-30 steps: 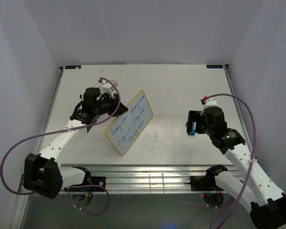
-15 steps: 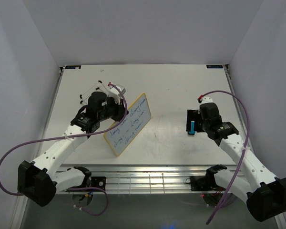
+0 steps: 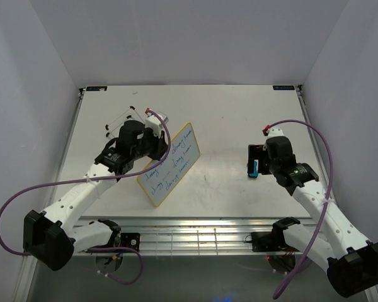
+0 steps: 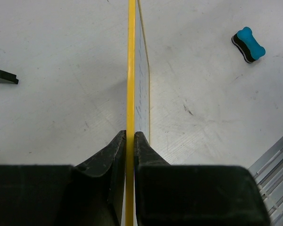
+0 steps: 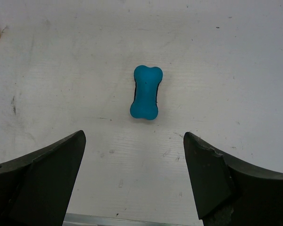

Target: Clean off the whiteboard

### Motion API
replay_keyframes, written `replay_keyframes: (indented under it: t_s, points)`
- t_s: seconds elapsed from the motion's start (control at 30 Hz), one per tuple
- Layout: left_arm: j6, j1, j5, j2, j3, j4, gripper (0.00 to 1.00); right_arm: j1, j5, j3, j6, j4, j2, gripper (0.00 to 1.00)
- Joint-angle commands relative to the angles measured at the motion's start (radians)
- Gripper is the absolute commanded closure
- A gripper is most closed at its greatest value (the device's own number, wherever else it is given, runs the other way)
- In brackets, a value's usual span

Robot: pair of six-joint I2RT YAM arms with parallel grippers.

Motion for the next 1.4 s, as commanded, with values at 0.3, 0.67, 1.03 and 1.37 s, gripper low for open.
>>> replay_keyframes:
  t_s: [0.3,0.67,1.03,1.37]
  points:
    - [0.019,-0.022,0.003,0.022,0.006,-0.077,0.68,-0.006,0.025,0.027,-0.018,0.005,-0.028,0.1]
    - [0.02,-0.026,0.013,0.043,0.024,-0.082,1.0,-0.006,0.018,0.027,-0.029,0.007,-0.022,0.1]
    - [0.034,-0.026,0.004,0.121,0.17,-0.175,1.0,-0.07,-0.059,0.01,-0.013,0.016,0.223,0.05]
    - [-0.006,-0.024,-0.042,0.112,0.093,-0.102,1.0,-0.123,-0.157,0.071,-0.084,0.128,0.513,0.16]
